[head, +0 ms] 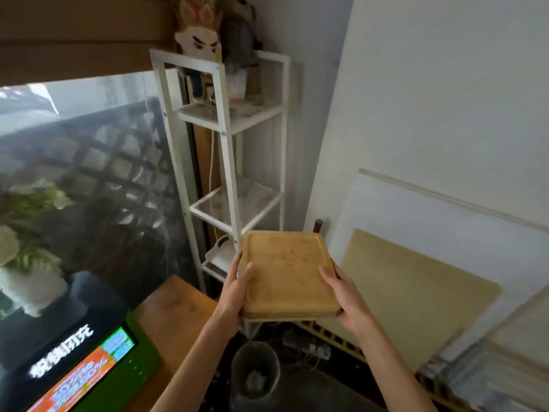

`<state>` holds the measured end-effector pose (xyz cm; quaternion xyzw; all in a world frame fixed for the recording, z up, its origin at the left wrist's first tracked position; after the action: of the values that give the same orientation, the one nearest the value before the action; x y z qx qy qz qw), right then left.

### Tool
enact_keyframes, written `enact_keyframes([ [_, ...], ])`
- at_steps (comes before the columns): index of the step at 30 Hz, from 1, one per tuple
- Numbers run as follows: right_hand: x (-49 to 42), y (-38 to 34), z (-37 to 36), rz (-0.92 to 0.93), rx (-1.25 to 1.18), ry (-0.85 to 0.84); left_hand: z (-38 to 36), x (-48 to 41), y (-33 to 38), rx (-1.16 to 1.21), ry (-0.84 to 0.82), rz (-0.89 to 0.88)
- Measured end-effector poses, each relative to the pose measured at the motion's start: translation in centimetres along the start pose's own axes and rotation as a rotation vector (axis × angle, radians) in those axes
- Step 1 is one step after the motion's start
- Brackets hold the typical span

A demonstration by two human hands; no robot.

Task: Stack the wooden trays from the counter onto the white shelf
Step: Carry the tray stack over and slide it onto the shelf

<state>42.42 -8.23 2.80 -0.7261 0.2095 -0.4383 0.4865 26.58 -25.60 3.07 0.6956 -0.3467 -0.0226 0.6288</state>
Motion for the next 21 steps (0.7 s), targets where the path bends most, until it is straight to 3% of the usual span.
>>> enact_keyframes([
  [11,-17.3,-3.6,-1.9,-0.072,0.216,-0.261,-4.6,-10.1,0.4,0.037,0.217,0.006],
  [21,-24.8,-5.9,-3.1,-0.111,0.196,-0.302,-7.3,-14.9,1.1,0.098,0.324,-0.041],
])
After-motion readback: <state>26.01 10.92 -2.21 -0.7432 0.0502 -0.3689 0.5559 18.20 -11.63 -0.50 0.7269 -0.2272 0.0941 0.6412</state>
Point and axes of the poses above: each hand's wrist, its own x-axis away from the middle knuckle, its own z-axis out of the back of the hand, y = z × x, the point moved 8 cm from there along -x, towards the middle knuckle, and after that the axes turned 8 degrees about y, right-handed, at the moved point
